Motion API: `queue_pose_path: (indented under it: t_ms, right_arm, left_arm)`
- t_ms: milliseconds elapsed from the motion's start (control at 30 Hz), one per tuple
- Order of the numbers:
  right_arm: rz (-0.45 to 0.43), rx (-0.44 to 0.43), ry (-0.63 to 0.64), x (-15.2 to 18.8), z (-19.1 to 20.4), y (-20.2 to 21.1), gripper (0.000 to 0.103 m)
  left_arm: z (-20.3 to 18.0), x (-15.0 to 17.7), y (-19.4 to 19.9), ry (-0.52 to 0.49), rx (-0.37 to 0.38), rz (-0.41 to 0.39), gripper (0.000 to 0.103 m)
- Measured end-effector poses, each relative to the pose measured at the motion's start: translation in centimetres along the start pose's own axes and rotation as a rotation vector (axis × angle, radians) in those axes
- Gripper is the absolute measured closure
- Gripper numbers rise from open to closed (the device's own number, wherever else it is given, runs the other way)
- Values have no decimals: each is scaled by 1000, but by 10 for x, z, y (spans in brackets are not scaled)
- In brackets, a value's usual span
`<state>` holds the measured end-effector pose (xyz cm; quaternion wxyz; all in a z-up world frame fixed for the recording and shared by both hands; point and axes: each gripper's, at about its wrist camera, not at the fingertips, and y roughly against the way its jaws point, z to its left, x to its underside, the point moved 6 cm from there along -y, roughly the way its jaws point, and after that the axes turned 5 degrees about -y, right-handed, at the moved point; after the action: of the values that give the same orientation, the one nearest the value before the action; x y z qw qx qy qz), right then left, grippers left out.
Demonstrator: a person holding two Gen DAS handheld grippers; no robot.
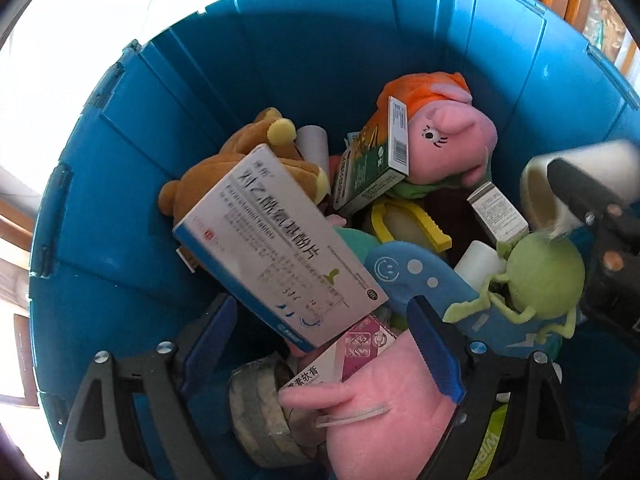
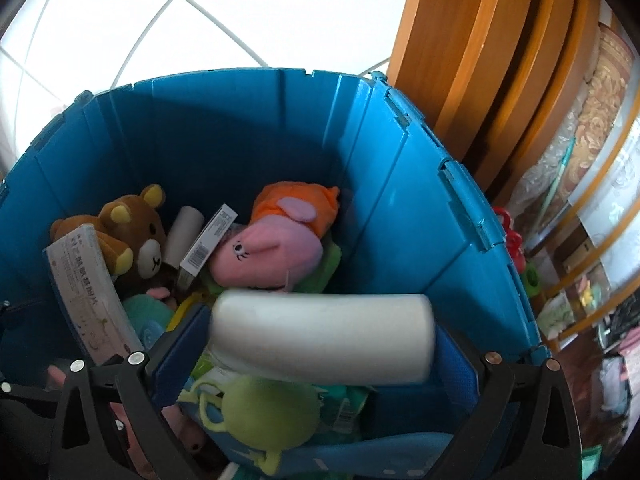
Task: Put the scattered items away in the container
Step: 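Open left tool dropping the box while right tool releases the roll into container, then withdraw both tools from the container back over the bed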
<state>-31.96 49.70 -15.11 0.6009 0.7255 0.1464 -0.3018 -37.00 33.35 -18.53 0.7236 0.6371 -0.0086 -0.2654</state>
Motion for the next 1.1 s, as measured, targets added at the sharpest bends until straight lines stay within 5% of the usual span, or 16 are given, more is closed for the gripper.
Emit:
queue_pose_path:
  t_ms: [600,767,933,1100]
  right_arm:
    - [-10,-15,-26,-3,-4,16,0]
    - [-70,-85,-42,-4,-1,47,0]
    - [-116,-99,-34,-3,7,85,0]
    - [-179,-133,-40,6,20,134,0]
  left_arm:
    - [4,12,24,49,18,-16,16]
    - [15,31,62,113,70,-78,16]
    - [33,52,111,135,23,-198,16]
    - [62,80,161,199,53,-314,16]
